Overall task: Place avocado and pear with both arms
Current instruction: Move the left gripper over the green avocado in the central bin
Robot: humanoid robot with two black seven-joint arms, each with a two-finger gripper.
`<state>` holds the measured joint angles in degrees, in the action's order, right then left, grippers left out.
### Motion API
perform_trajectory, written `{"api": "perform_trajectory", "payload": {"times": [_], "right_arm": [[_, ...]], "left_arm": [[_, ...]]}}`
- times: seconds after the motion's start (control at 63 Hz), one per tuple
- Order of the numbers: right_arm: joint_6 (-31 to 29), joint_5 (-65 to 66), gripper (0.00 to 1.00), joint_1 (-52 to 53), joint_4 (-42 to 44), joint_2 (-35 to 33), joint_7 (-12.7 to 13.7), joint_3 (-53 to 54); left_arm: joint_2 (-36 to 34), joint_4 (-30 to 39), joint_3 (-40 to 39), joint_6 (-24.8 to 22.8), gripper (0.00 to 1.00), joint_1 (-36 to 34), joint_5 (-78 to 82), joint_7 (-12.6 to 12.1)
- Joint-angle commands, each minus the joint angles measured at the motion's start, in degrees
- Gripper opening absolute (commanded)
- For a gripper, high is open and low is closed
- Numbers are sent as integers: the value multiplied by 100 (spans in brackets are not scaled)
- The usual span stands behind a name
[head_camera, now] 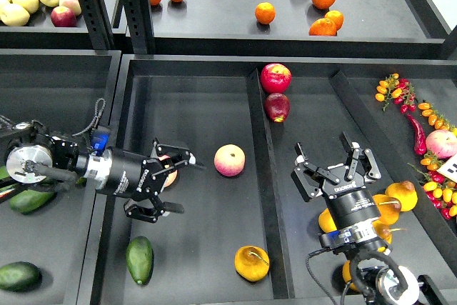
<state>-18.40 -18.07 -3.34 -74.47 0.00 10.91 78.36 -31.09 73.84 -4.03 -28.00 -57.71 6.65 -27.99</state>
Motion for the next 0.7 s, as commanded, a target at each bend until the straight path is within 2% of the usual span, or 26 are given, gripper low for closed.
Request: {"api": "perform_trajectory", "payload": {"times": [0.0, 0.064, 0.207, 0.429, 0.683], "right_arm": [[118, -12, 100, 158, -6, 0, 8, -14], [171, -12, 100, 245, -6, 0, 8, -14], [206, -12, 100, 360, -6, 0, -1, -14], [619, -21, 100, 825, -6, 0, 17, -5], [654, -30, 100, 975, -6, 0, 17, -5]], "left_arm": [[24, -28, 868, 0, 100, -522, 74, -1], [50, -28, 1440, 0, 100, -847, 82, -1], [261, -45, 1932, 0, 100, -1076, 231, -1], [736, -423, 2328, 0, 99, -1278, 610, -1], [1254, -1012, 2776, 0, 99, -1357, 619, -1]]}}
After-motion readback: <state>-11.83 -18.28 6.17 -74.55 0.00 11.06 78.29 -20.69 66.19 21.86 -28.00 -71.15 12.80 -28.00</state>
